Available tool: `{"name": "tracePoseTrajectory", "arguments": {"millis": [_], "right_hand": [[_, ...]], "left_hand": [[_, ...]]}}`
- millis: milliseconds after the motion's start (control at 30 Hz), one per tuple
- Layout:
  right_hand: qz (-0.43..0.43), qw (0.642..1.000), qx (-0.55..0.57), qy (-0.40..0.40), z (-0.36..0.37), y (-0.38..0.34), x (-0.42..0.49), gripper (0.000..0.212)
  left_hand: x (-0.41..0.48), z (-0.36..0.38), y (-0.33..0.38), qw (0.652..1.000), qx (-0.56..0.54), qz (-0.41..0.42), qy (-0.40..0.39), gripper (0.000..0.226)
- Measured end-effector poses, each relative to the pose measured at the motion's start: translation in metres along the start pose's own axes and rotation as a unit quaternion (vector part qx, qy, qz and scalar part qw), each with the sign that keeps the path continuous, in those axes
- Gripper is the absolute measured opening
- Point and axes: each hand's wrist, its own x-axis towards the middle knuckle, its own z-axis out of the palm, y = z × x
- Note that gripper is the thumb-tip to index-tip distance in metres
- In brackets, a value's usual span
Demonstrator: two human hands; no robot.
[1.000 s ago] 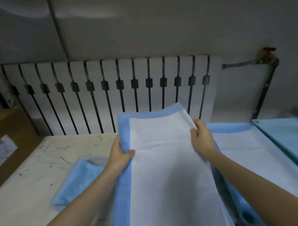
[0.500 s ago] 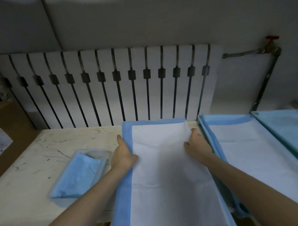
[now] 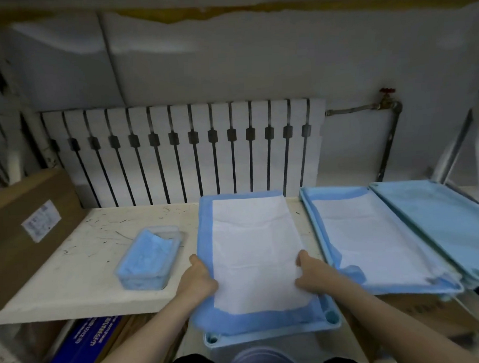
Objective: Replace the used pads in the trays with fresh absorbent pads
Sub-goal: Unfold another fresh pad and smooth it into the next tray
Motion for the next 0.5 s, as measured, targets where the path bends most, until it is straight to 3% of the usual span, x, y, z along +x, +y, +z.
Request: {"name": "tracePoseTrajectory", "arguments": {"millis": [67,133,233,367,500], "right_hand": [[-0.001,0.999,0.054,0.003,-0.003,0.003,-0.008,0.027],[0.007,0.991,0.101,0.082,-0.012,0.008,-0.012,0.033],[0.002,0.979,0.101,0.178,-0.025,0.016,-0.017,0.034],[0.003,0.998,0.009,0.061,-0.018,0.016,-0.033,0.018],[0.011,0.995,-0.094,-0.008,-0.012,0.01,-0.039,0.014]], "left_hand": [[-0.009,-0.002,-0.001,0.998,-0.047,0.031,0.005,0.053],[-0.013,-0.007,0.002,0.991,-0.126,0.045,0.027,0.055],[-0.017,-0.015,0.004,0.983,-0.177,0.043,0.036,0.02],[-0.025,-0.009,0.002,0.999,-0.034,0.024,-0.025,0.011],[-0.032,-0.005,0.002,0.992,0.094,0.038,-0.077,0.012]]}}
